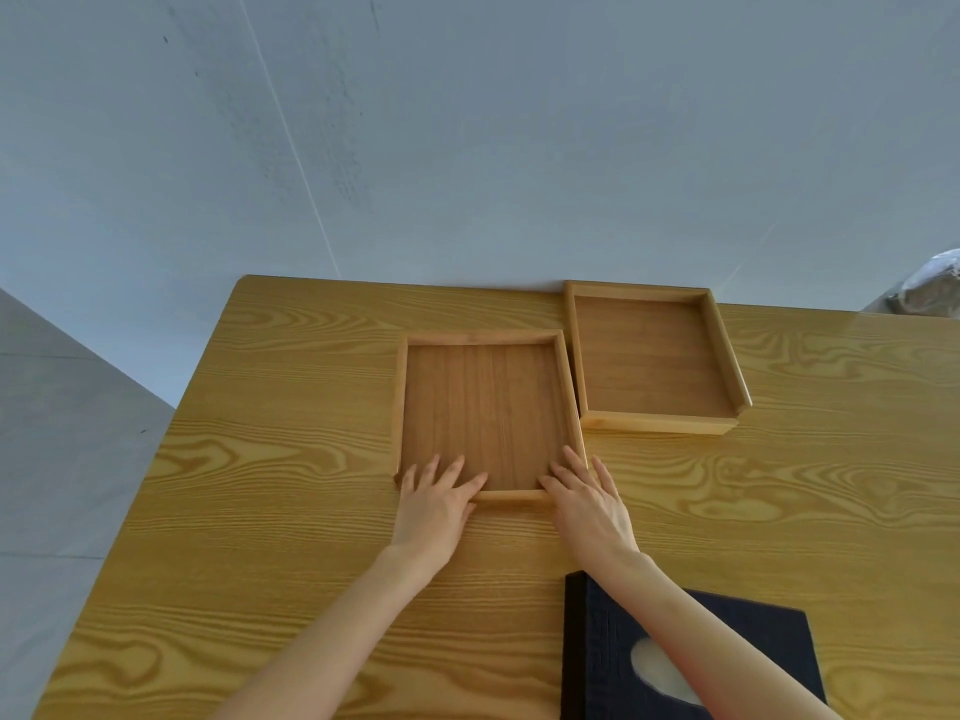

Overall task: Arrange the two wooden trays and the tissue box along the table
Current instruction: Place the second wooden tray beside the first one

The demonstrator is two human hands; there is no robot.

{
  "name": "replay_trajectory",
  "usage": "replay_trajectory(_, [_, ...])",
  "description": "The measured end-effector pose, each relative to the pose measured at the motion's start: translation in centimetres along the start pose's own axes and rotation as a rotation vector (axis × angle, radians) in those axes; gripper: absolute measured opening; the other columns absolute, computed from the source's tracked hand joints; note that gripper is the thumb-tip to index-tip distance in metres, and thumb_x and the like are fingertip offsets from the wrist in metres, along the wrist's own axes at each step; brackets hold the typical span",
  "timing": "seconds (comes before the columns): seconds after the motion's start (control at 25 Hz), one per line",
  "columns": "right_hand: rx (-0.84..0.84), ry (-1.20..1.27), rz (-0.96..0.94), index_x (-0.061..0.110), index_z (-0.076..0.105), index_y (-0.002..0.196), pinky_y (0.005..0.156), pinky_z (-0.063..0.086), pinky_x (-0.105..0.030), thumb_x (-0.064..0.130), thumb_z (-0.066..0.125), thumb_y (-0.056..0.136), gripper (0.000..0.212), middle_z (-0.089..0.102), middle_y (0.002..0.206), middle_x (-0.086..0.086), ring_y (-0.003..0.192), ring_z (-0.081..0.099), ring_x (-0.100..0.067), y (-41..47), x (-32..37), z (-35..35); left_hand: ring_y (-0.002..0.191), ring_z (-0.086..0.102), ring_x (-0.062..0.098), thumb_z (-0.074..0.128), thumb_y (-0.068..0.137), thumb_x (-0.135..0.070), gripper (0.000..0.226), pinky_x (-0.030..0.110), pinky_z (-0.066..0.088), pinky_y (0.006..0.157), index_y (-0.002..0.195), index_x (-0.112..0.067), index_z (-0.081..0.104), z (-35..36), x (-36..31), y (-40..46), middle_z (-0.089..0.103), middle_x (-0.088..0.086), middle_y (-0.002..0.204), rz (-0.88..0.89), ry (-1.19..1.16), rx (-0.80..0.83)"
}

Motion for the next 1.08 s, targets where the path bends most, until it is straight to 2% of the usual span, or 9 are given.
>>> replay_trajectory(0.08, [-0.030,0.034,-0.003,0.016,0.042,0.136,0.115,-0.008,-0.027,0.011,0.038,0.096,0.040,0.037,0.149,-0.005,0.143,0.023,-0.016,0.5,0.0,-0.2,0.146,0.011,0.027,0.031,0.099,-0.029,0.044,0.043,0.008,0.119,0.143,-0.033,0.028,-0.2,0.0,0.5,0.018,0.003,0.157,0.001,0.005,-0.005])
replay_trajectory(0.16, [-0.049,0.059,0.006,0.017,0.041,0.137,0.119,0.002,-0.027,0.010,0.038,0.097,0.040,0.037,0.150,-0.005,0.139,0.032,-0.016,1.2,-0.2,-0.5,0.146,0.011,0.027,0.032,0.099,-0.029,0.044,0.044,0.012,0.119,0.142,-0.033,0.029,-0.6,0.1,1.2,0.018,0.003,0.157,0.004,-0.008,-0.005])
replay_trajectory(0.28, [-0.090,0.081,0.002,0.016,0.040,0.137,0.119,0.009,-0.026,0.009,0.039,0.097,0.041,0.036,0.150,-0.006,0.138,0.033,-0.017,2.5,-0.4,-0.9,0.146,0.011,0.026,0.034,0.098,-0.029,0.043,0.045,0.020,0.116,0.141,-0.033,0.031,-1.1,0.6,2.8,0.019,0.002,0.157,-0.002,-0.042,-0.005])
replay_trajectory(0.52, [-0.148,0.108,0.005,0.010,0.048,0.131,0.116,0.006,-0.024,0.001,0.051,0.090,0.043,0.044,0.145,-0.013,0.133,0.043,-0.022,6.3,-1.1,-0.9,0.146,0.013,0.024,0.035,0.098,-0.029,0.043,0.044,0.023,0.115,0.140,-0.034,0.034,-2.9,1.6,6.6,0.021,0.000,0.157,0.012,-0.040,-0.005])
replay_trajectory(0.84, [-0.124,0.079,-0.002,0.013,0.044,0.135,0.118,0.011,-0.025,0.004,0.047,0.093,0.043,0.039,0.148,-0.009,0.137,0.035,-0.022,9.3,-1.5,-2.7,0.145,0.016,0.027,0.037,0.097,-0.028,0.043,0.044,0.028,0.114,0.140,-0.032,0.035,-4.7,2.3,9.9,0.024,0.002,0.156,0.046,-0.026,0.001])
replay_trajectory(1.08, [-0.042,0.076,0.004,0.016,0.032,0.141,0.120,0.005,-0.030,0.011,0.047,0.093,0.051,0.033,0.151,-0.009,0.140,0.029,-0.018,8.9,-1.2,-2.9,0.145,0.014,0.029,0.038,0.096,-0.033,0.049,0.049,0.017,0.117,0.144,-0.026,0.027,-4.8,1.4,9.6,0.018,0.006,0.157,0.009,0.008,0.079])
Point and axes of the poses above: each hand's wrist, its own y-axis towards the middle knuckle, its own z-axis out of the palm, x = y × z, the point moved 5 cm from there along y, towards the middle knuckle
